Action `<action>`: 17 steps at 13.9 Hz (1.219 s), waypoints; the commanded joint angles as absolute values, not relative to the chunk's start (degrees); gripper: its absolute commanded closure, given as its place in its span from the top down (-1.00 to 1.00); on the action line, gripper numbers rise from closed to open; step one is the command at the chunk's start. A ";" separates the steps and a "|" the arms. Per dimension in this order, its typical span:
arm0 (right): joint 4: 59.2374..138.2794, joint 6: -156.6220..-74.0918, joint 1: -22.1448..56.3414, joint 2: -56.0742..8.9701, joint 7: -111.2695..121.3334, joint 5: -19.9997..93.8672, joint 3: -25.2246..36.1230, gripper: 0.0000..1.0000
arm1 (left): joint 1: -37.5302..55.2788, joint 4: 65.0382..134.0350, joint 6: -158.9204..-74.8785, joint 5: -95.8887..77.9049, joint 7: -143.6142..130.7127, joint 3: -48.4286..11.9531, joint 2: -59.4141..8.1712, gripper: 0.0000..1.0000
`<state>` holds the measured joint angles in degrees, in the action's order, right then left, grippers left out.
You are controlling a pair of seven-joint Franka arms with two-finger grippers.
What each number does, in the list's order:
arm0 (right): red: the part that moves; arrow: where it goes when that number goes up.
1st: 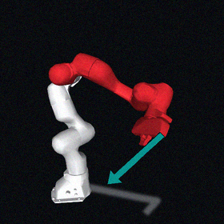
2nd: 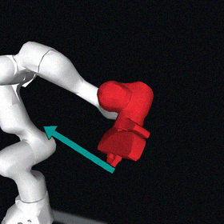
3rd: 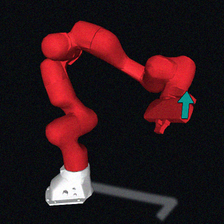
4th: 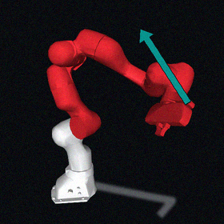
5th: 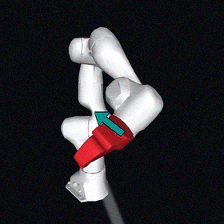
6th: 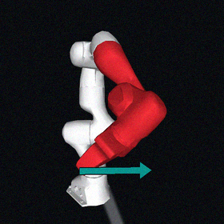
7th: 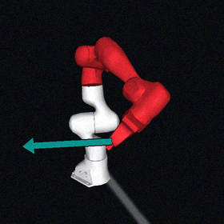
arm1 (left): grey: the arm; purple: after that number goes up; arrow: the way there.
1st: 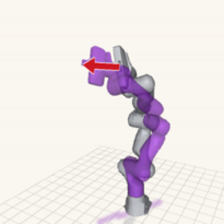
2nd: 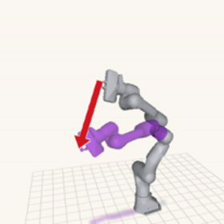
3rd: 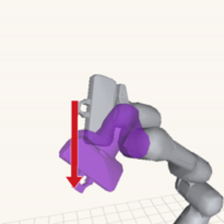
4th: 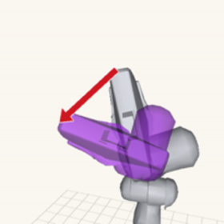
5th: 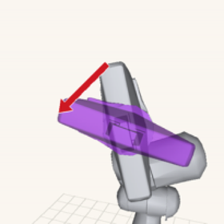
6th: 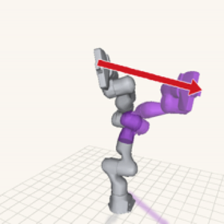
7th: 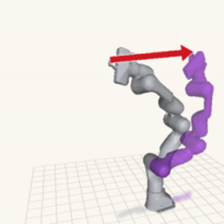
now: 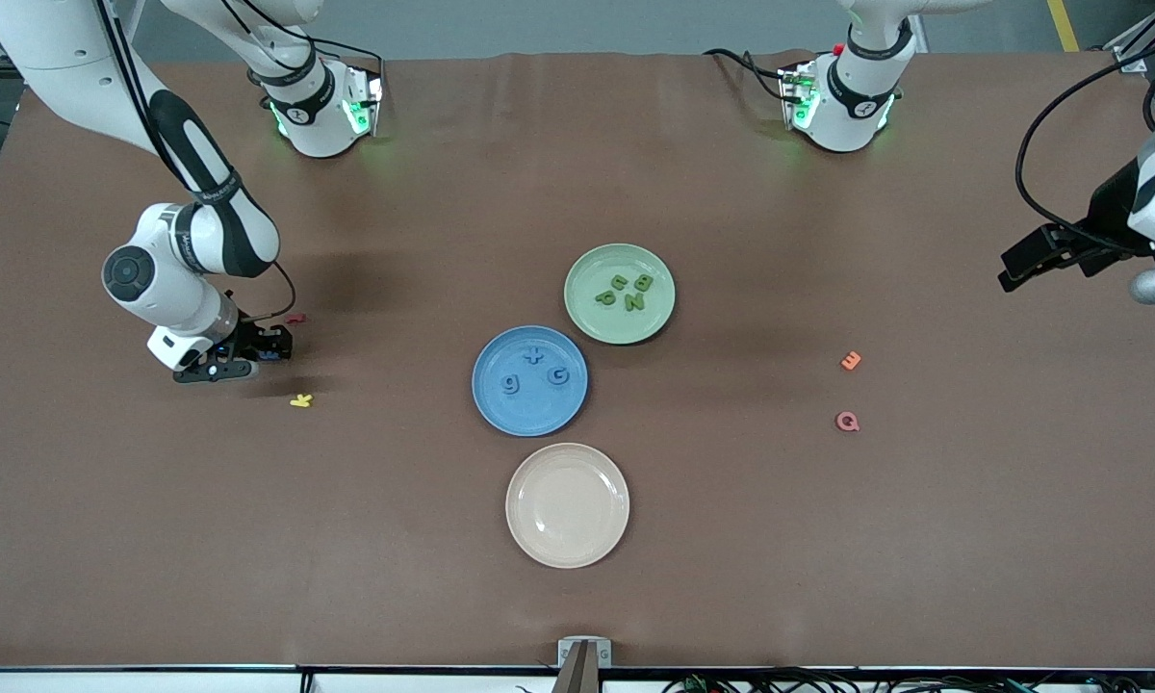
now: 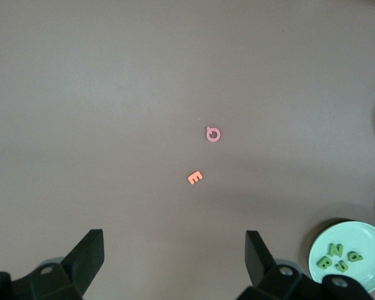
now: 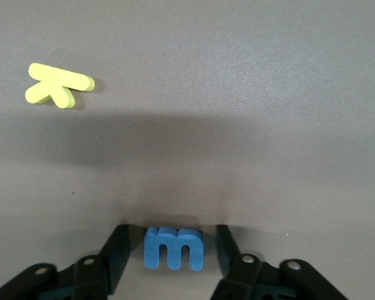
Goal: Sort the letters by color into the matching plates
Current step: 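Grasp blue E and carry it to the blue plate with the right gripper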
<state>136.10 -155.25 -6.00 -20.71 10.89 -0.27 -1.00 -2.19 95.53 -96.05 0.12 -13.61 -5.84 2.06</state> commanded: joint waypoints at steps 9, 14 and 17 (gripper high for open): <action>131.86 -147.61 -5.11 -16.71 10.90 -0.70 -1.85 -0.59 | -2.37 97.82 -88.95 -0.62 -9.76 -8.26 7.91 0.99; 108.77 -115.89 4.98 -16.70 -2.24 -0.53 -1.93 -0.59 | -2.99 97.74 -86.23 0.00 -9.76 -8.26 11.86 0.98; 103.11 -113.72 15.43 -19.41 -19.19 0.26 -2.02 -0.59 | -2.99 97.47 -85.78 0.00 -9.76 -8.53 12.66 0.99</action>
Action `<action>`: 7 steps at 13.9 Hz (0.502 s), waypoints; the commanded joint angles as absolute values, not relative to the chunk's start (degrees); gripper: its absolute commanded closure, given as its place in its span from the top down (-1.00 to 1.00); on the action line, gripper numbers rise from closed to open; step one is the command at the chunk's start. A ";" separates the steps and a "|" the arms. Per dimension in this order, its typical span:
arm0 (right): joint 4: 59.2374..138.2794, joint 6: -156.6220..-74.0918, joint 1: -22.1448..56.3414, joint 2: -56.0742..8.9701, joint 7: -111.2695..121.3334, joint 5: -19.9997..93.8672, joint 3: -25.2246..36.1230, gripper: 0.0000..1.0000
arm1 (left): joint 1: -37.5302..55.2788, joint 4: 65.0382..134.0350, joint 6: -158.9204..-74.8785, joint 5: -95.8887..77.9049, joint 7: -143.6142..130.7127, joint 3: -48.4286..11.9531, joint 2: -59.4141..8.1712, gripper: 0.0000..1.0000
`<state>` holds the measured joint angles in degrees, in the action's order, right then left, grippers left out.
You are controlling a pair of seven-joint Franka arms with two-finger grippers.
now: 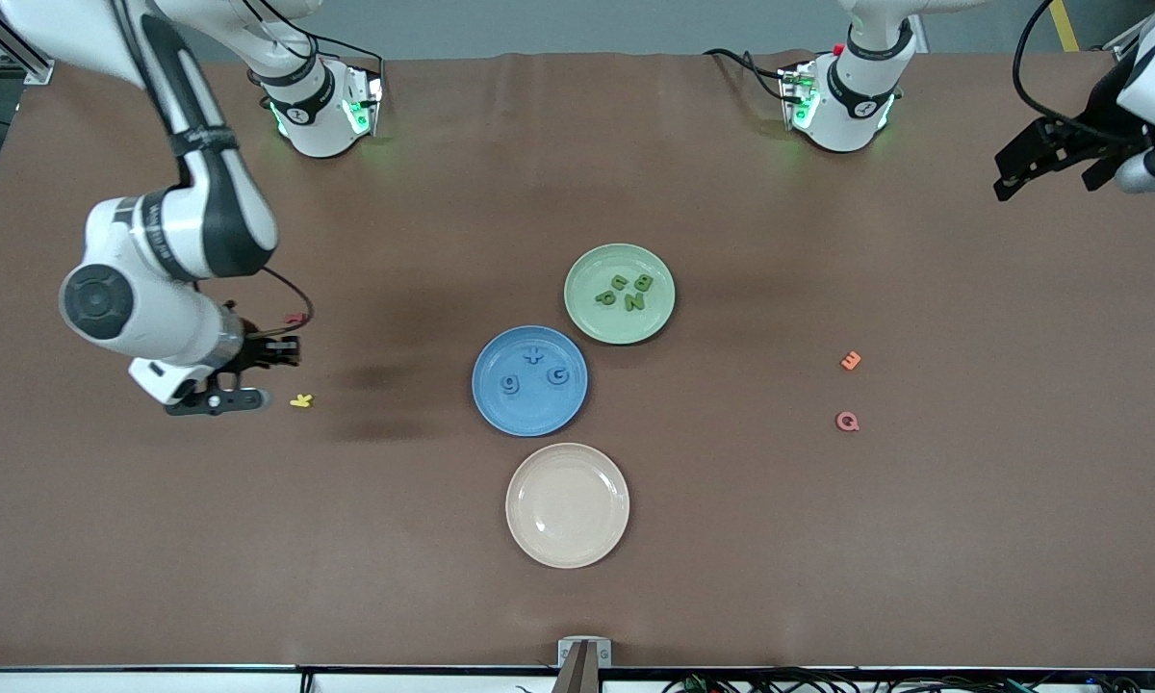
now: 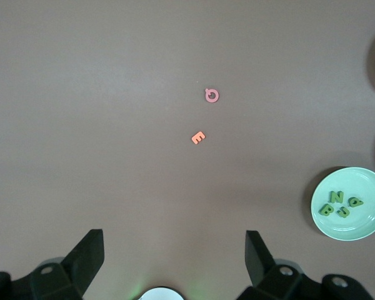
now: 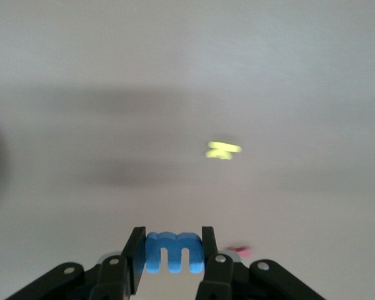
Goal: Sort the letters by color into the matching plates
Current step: 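Grasp blue E and carry it to the blue plate with the right gripper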
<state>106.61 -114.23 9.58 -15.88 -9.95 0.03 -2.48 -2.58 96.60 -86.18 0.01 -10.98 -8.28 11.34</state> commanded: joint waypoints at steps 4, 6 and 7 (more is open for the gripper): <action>94.33 -118.46 26.61 -28.81 -36.96 1.67 -1.93 -0.60 | -2.99 97.82 -85.78 -0.09 -9.76 -8.44 12.30 0.99; 89.67 -121.01 30.22 -34.16 -43.48 1.58 -1.93 -0.60 | -2.99 97.56 -85.96 -0.26 -9.75 -8.26 11.87 0.99; 87.73 -121.90 31.54 -36.54 -45.59 1.41 -1.93 -0.61 | -2.90 97.56 -86.31 -0.26 -9.76 -8.35 11.52 0.99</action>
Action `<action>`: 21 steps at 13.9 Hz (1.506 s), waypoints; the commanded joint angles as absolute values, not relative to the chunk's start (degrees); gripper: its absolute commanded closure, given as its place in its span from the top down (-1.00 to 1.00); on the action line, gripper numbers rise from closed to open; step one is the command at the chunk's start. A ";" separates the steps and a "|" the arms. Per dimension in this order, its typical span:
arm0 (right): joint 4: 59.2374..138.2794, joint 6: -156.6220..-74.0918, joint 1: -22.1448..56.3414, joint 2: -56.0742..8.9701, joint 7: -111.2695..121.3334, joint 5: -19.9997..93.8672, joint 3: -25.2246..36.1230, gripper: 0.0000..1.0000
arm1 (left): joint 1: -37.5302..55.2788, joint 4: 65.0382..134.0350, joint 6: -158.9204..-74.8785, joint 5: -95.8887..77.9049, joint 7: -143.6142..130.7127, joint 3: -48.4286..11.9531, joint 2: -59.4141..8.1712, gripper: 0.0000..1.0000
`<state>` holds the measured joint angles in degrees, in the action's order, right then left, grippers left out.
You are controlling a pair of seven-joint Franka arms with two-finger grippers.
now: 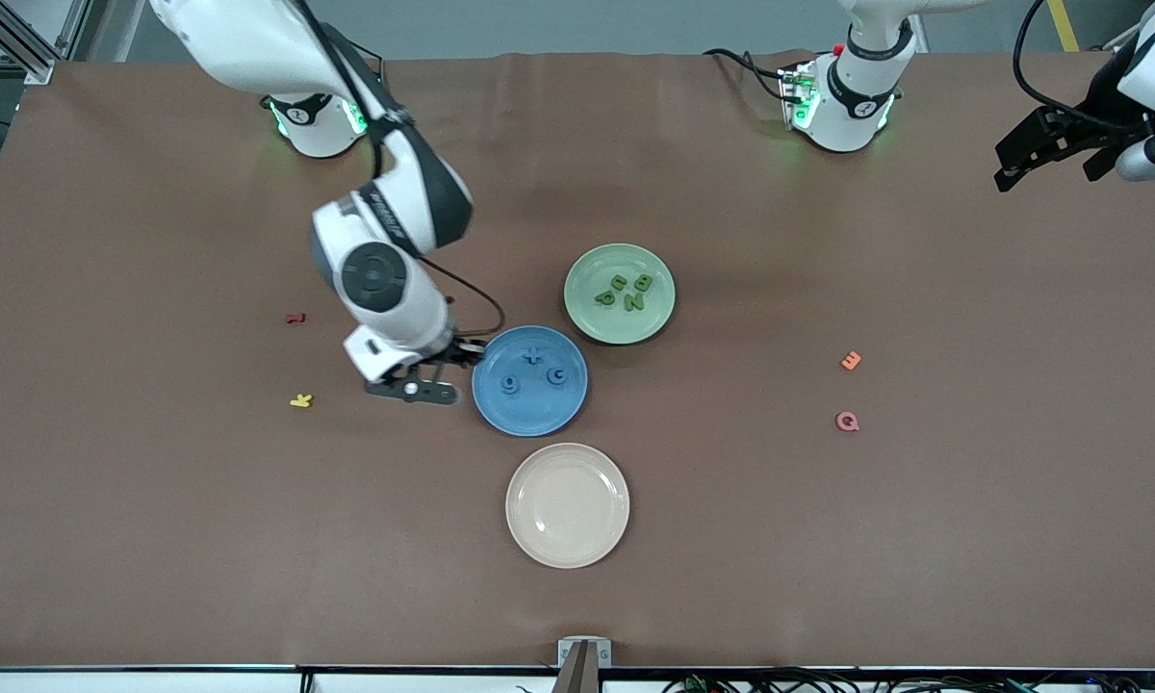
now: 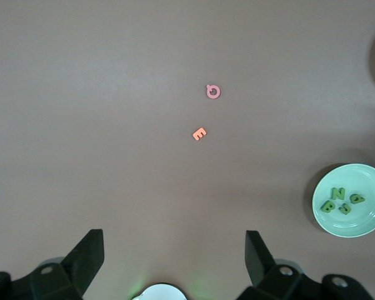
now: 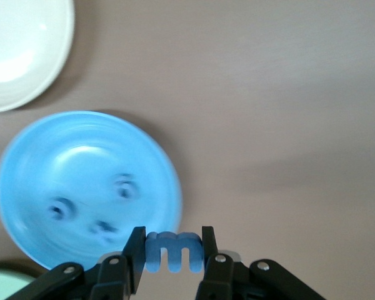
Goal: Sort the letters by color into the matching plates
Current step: 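Lower E onto the blue plate and open the right gripper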
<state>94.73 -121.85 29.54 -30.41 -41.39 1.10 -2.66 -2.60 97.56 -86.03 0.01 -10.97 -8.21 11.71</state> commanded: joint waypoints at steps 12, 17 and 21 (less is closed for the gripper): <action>84.90 -136.32 33.66 -45.79 -46.76 1.32 -1.93 -0.61 | -2.55 97.82 -89.74 -0.62 -9.84 -9.67 9.49 0.99; 84.81 -136.14 33.66 -45.62 -46.67 1.23 -1.93 0.41 | -2.64 97.73 -89.91 -0.53 -9.84 -9.67 9.40 0.99; 85.42 -133.87 33.57 -43.17 -46.32 0.88 -1.85 1.00 | -2.46 97.73 -90.17 -0.44 -9.84 -9.67 9.23 0.99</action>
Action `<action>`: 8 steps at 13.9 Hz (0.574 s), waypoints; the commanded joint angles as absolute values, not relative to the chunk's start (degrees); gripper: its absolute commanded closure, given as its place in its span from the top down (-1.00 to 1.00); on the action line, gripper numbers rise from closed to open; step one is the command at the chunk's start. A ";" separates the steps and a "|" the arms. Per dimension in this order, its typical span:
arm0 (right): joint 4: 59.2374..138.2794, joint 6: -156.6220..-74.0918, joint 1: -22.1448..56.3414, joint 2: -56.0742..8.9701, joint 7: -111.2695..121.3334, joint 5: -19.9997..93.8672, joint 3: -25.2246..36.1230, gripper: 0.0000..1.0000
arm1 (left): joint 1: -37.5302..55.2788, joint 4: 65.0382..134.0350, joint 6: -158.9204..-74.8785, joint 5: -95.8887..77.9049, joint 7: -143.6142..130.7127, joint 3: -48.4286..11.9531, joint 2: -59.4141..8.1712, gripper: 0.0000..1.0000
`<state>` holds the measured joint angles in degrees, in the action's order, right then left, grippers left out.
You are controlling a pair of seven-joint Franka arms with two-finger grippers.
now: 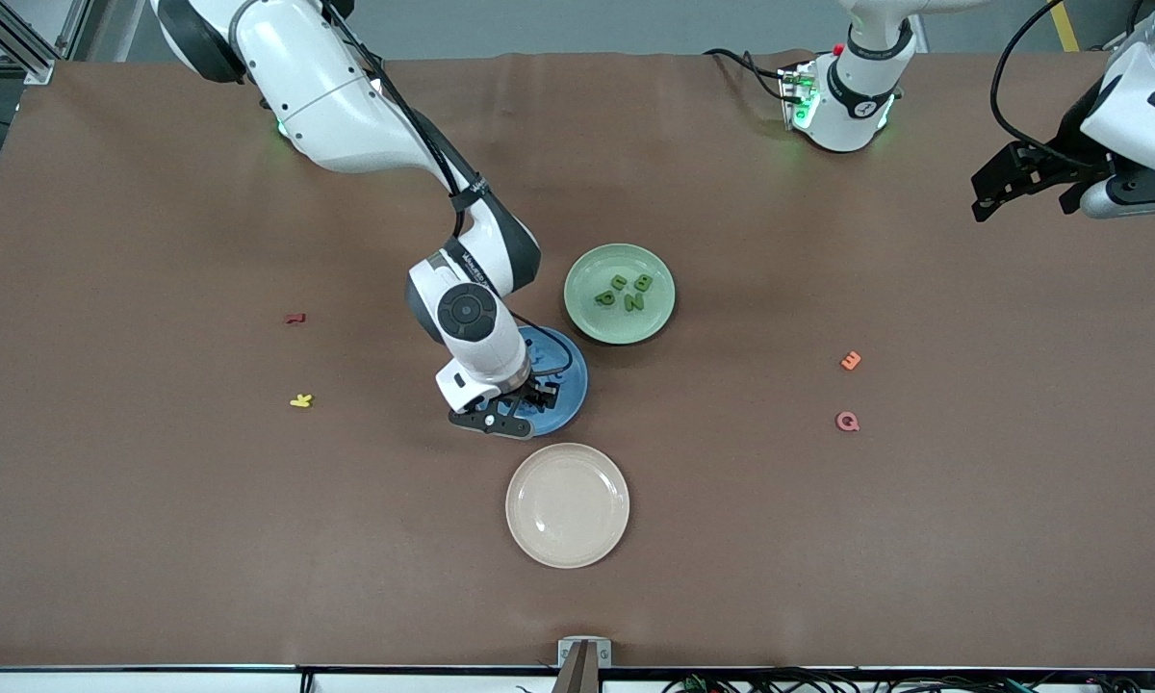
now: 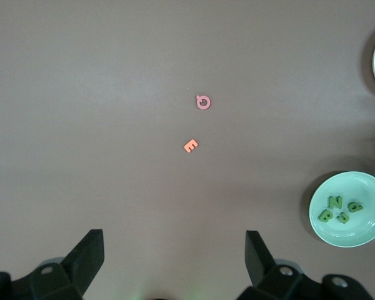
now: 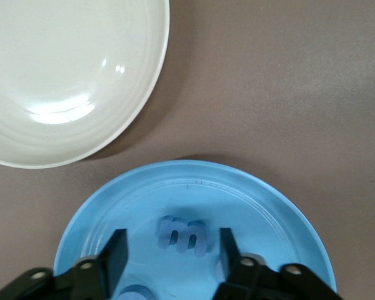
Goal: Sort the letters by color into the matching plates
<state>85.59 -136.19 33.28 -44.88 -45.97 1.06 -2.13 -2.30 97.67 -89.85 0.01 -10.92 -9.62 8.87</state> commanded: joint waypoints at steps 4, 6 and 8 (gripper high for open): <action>86.74 -111.75 32.88 -29.39 -46.32 1.14 -1.93 1.00 | -2.46 97.56 -90.26 -0.35 -9.84 -9.67 8.88 0.99; 90.85 -106.20 31.47 -20.96 -45.27 1.41 -1.93 1.00 | -2.46 97.56 -90.87 -0.35 -9.84 -9.67 8.79 0.99; 95.34 -101.45 28.84 -12.79 -40.81 1.58 -1.93 1.00 | -2.46 97.56 -91.58 -0.35 -9.84 -9.67 8.17 0.99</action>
<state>86.45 -103.15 31.73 -22.27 -44.54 1.06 -1.53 -2.30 97.70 -90.54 0.01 -10.92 -9.62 8.57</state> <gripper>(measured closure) 0.000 0.004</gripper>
